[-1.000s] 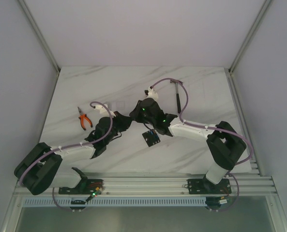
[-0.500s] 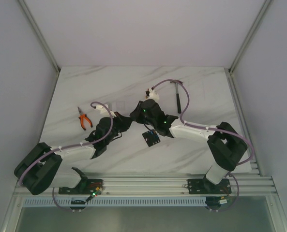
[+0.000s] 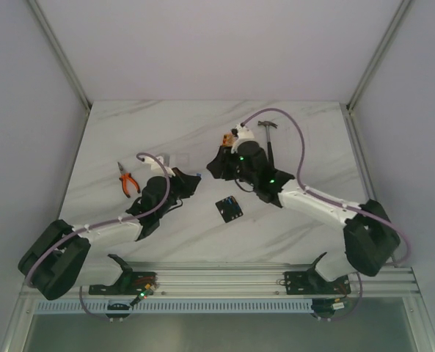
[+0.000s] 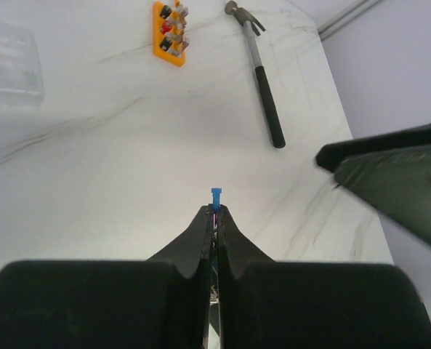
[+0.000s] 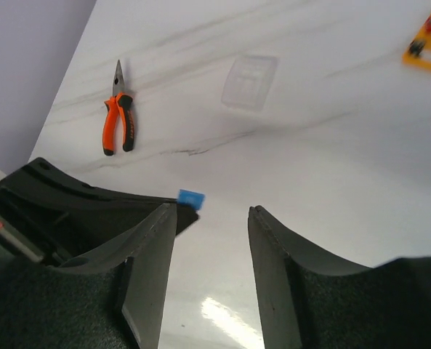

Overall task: Snap on the fuse box
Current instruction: Pick up the fuse from the center of the board.

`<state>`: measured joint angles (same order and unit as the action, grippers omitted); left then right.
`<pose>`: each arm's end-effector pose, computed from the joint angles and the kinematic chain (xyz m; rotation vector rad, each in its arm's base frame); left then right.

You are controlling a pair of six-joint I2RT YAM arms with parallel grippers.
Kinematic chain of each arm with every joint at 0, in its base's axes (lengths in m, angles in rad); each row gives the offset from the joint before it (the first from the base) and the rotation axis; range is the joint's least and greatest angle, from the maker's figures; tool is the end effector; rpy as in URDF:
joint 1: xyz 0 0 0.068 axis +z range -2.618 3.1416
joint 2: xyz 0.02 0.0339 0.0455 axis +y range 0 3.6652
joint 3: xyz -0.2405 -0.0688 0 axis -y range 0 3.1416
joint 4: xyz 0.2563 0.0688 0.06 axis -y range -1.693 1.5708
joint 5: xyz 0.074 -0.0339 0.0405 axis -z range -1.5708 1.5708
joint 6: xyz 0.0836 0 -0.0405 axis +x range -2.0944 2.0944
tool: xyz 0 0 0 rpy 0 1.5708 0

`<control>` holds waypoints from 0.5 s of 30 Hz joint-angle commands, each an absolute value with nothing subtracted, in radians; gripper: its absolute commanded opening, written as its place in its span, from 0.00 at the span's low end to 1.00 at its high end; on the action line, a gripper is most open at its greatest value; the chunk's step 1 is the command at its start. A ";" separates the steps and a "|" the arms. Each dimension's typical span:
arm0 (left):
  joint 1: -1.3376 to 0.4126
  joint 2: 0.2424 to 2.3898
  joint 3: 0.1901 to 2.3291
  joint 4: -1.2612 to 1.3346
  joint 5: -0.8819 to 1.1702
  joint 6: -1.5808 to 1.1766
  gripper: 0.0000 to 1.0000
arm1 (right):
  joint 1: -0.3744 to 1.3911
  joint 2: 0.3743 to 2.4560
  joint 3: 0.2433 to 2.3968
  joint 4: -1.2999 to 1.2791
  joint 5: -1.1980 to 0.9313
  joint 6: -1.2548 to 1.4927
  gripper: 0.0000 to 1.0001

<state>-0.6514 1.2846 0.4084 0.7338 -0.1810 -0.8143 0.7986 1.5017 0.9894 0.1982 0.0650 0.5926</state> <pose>0.2611 -0.1802 0.1635 -0.2869 1.7786 -0.9204 0.2871 0.2870 0.2315 -0.1573 1.9776 0.8740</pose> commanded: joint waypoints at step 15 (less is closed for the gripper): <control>-0.564 1.209 0.465 0.887 0.536 -0.543 0.00 | 0.587 1.176 0.891 0.079 -0.638 0.029 0.53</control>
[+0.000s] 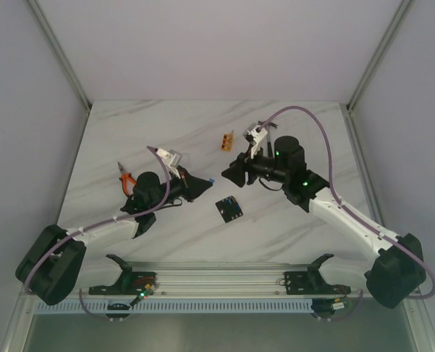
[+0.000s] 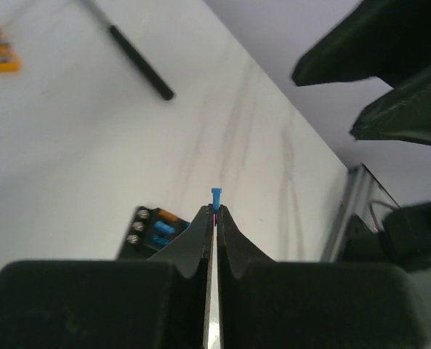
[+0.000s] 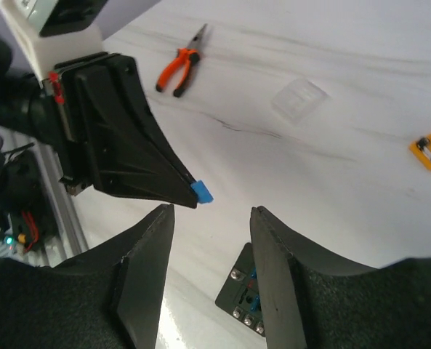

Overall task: Snap on the fuse box
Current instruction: Pick up the fuse from the center of the board.

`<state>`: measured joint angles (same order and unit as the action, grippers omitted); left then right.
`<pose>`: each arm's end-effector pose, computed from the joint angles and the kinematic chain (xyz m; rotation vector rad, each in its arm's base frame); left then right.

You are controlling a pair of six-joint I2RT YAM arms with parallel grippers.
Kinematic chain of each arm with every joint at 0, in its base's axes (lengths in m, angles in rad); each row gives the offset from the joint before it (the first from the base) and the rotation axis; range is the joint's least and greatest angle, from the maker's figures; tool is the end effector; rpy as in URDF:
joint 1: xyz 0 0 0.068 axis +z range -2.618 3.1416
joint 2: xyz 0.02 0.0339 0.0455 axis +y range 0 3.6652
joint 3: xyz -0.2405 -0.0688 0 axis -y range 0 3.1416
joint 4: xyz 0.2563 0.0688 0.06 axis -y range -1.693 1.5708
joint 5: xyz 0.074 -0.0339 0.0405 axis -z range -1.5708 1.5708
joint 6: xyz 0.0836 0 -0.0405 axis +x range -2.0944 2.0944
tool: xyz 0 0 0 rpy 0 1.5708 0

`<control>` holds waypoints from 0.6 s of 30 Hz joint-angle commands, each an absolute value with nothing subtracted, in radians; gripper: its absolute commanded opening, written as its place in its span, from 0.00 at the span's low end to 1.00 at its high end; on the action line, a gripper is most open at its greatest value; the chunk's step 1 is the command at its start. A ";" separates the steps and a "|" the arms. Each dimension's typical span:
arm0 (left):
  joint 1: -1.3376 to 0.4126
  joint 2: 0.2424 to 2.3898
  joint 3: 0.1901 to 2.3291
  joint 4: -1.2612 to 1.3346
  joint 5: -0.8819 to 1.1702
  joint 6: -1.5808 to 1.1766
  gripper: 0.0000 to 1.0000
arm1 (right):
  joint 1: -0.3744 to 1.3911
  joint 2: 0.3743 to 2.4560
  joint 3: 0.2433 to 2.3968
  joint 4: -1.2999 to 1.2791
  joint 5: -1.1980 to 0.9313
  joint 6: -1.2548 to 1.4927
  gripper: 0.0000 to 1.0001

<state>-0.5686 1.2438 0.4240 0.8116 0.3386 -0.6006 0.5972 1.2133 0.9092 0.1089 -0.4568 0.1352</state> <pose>0.2499 -0.1927 0.1936 0.2584 1.6875 -1.1612 0.2642 0.2242 0.2904 -0.7503 1.6813 0.9246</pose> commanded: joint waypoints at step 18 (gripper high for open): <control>-0.604 1.138 0.513 0.921 0.755 -0.530 0.00 | 0.575 1.189 0.937 0.028 -0.942 -0.041 0.45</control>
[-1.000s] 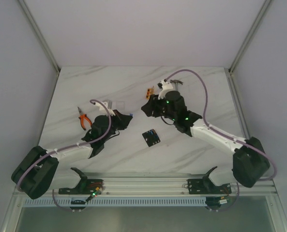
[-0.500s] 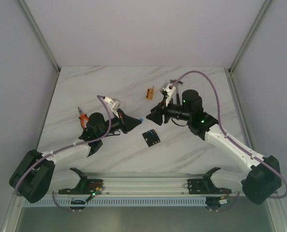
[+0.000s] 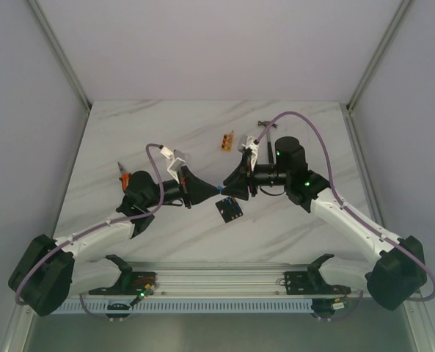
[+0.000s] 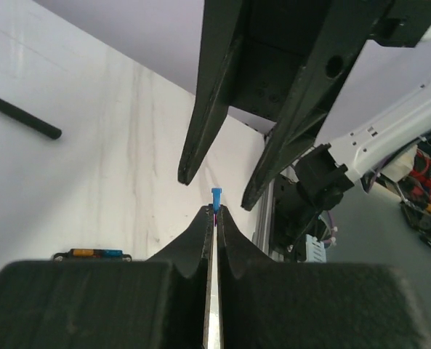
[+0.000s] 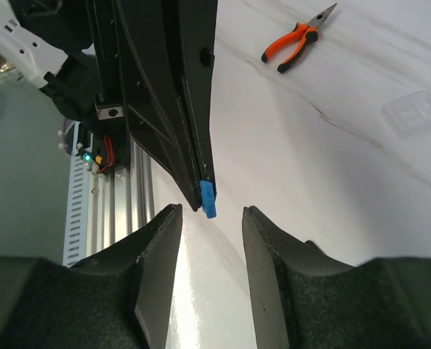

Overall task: Snap on the fuse box
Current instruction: Pick up the fuse from the center of the board.

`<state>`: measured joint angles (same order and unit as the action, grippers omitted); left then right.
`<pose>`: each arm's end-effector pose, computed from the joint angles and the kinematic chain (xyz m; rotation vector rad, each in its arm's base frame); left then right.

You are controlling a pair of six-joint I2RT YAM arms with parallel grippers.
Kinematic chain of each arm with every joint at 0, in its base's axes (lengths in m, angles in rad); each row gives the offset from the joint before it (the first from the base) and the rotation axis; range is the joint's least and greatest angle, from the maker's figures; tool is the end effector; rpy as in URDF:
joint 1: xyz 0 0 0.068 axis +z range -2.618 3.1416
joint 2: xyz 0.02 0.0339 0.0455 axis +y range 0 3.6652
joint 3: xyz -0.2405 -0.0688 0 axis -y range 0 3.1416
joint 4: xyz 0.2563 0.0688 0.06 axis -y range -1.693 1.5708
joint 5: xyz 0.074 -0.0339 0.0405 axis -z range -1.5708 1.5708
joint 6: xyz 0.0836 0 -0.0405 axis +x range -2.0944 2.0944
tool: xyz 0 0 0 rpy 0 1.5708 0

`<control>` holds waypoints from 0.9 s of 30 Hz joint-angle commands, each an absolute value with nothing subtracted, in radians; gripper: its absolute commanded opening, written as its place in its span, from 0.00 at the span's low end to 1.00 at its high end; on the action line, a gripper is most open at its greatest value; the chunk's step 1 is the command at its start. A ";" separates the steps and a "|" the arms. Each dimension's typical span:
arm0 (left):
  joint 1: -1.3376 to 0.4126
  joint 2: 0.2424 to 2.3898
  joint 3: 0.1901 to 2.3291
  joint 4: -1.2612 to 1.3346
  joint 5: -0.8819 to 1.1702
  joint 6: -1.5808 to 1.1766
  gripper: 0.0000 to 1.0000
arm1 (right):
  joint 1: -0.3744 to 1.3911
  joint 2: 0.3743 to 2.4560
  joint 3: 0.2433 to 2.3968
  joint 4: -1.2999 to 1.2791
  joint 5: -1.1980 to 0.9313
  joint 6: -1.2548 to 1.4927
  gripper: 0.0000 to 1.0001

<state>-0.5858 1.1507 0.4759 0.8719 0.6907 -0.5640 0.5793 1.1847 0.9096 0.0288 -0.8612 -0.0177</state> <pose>0.2166 -0.2076 0.2469 0.6505 1.4398 -1.3962 0.2305 0.2266 0.2931 -1.1299 1.5099 1.1672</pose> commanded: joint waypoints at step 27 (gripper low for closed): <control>-0.631 1.152 0.522 0.887 0.750 -0.502 0.00 | 0.558 1.150 0.930 0.029 -0.996 -0.053 0.34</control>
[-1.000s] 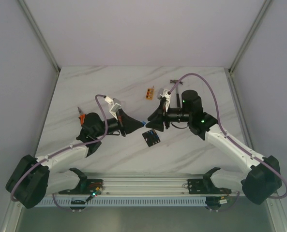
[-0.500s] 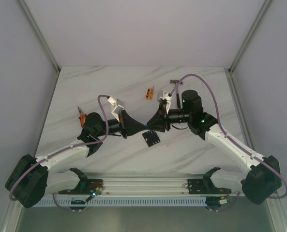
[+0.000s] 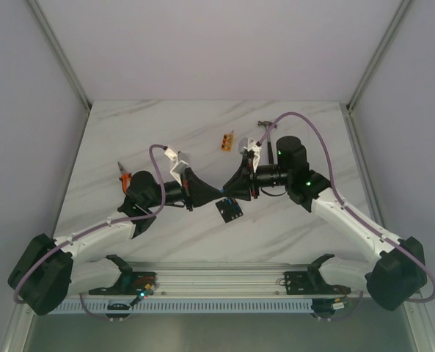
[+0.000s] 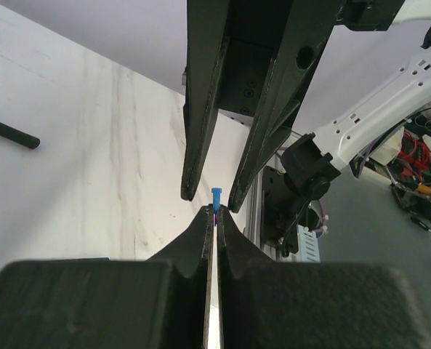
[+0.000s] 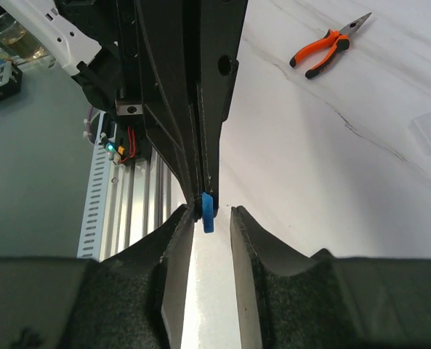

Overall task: Snap on the fuse box
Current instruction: Pick up the fuse from the center of the board.

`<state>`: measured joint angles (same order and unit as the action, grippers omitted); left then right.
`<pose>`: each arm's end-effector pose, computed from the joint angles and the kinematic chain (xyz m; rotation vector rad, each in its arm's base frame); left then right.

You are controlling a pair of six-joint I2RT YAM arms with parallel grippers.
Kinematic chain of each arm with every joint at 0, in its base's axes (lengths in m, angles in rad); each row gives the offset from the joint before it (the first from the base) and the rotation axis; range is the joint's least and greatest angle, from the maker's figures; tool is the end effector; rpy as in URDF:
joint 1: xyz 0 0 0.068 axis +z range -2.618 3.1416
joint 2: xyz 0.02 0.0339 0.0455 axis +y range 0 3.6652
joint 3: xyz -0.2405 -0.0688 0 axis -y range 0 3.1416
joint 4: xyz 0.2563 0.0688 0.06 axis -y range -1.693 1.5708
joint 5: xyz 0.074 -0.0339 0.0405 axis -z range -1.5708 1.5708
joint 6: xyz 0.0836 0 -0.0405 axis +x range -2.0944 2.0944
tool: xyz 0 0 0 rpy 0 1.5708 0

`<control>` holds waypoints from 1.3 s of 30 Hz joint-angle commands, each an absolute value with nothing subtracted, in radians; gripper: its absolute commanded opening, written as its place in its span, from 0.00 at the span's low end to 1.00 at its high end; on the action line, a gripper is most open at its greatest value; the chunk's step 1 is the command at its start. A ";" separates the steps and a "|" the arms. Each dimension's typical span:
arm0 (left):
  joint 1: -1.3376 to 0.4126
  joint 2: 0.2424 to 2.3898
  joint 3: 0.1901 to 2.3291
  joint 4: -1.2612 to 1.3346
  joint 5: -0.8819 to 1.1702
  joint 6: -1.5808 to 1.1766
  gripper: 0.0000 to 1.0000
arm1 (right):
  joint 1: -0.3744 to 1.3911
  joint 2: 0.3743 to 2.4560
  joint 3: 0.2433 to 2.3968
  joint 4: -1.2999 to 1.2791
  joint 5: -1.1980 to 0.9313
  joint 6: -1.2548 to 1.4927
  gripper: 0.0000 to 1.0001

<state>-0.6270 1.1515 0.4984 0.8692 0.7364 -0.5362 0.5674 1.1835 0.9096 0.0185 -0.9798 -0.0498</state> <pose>0.2058 -0.2185 0.2542 0.7472 1.3919 -1.4320 0.2231 0.2245 0.2942 -1.2151 1.4446 1.2448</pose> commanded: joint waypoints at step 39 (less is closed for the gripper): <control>-0.647 1.166 0.537 0.889 0.765 -0.504 0.00 | 0.552 1.170 0.922 0.050 -1.074 -0.050 0.04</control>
